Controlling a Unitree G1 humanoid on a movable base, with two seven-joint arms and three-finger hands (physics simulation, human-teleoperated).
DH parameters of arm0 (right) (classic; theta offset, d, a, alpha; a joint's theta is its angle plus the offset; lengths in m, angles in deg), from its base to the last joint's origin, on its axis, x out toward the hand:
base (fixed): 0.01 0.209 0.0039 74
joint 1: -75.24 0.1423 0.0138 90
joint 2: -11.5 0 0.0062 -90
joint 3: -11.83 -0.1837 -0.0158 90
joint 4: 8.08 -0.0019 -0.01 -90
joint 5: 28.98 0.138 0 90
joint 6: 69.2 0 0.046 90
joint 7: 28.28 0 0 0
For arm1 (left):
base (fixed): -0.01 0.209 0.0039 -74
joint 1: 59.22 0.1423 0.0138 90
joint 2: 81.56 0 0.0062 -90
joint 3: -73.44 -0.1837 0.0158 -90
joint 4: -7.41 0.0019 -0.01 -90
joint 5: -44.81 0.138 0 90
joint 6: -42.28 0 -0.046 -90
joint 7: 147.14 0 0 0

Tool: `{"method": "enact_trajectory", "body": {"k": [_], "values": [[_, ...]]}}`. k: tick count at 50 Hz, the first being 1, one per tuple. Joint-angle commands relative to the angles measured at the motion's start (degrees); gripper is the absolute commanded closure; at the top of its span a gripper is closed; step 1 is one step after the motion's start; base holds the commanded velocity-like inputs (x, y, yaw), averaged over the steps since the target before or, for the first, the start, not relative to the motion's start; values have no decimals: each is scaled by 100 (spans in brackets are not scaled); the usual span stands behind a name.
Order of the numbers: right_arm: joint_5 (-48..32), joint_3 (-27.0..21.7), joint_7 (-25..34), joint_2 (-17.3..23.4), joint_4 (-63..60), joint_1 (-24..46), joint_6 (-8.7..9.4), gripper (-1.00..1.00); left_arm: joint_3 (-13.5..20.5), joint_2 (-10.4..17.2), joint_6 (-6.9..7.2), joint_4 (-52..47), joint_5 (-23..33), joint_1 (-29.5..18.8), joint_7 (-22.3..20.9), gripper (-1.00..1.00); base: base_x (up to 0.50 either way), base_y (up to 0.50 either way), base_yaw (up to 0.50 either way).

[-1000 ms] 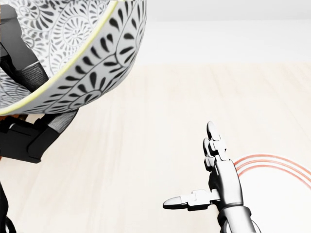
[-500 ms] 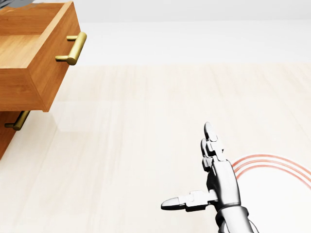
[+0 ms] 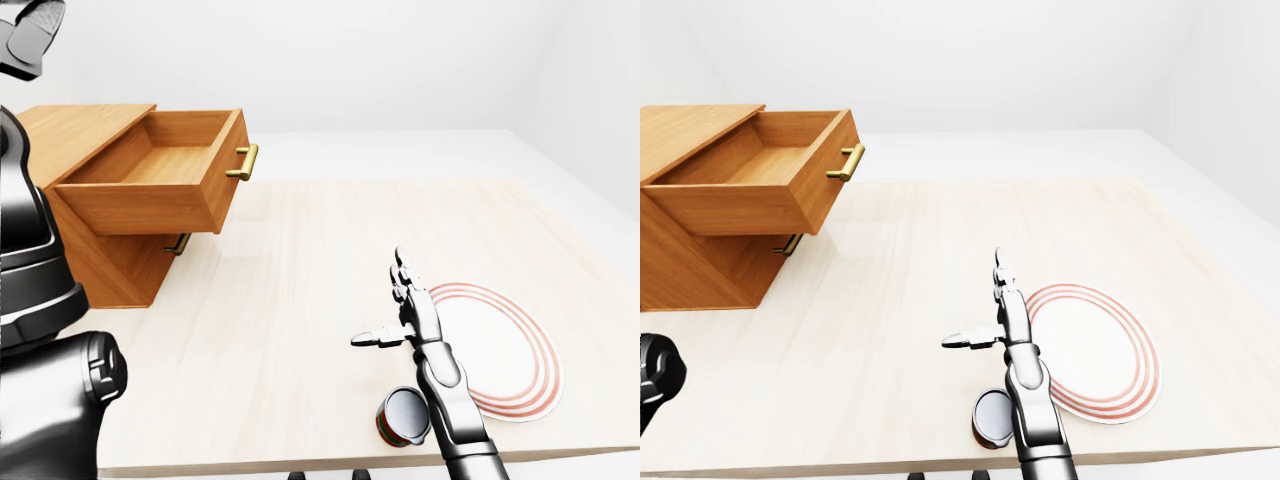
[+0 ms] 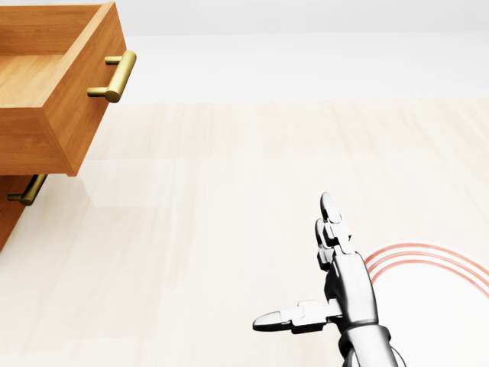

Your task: Put the bowl on top of the cabinet.

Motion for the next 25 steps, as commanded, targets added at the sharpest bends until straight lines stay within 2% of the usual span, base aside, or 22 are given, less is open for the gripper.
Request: {"method": "enact_trajectory", "body": {"k": [1,3,5,8,11,17,25], "values": [[-1,-5,-1,3,4,0,-3,-100,-98,836,-159,2870,275,-1086,1101,95,0,0,0],[-1,-6,-1,3,9,2,-6,-100,-110,850,-159,2923,272,-1109,1116,95,0,0,0],[-6,3,1,0,4,-1,-1,-100,-194,1118,-159,3766,547,-1365,1335,95,0,0,0],[-7,4,1,0,1,-2,2,-100,-212,1133,-159,3865,567,-1410,1335,95,0,0,0],[-11,-2,1,4,51,19,-21,-100,-388,1346,-159,4671,989,-1659,1335,95,0,0,0],[9,-25,7,8,51,27,-14,-100,-629,1489,-159,5574,1805,-1811,1335,95,0,0,0],[16,-38,12,11,166,69,-70,-100,-688,1582,-159,6174,2261,-1772,1335,95,0,0,0]]}}
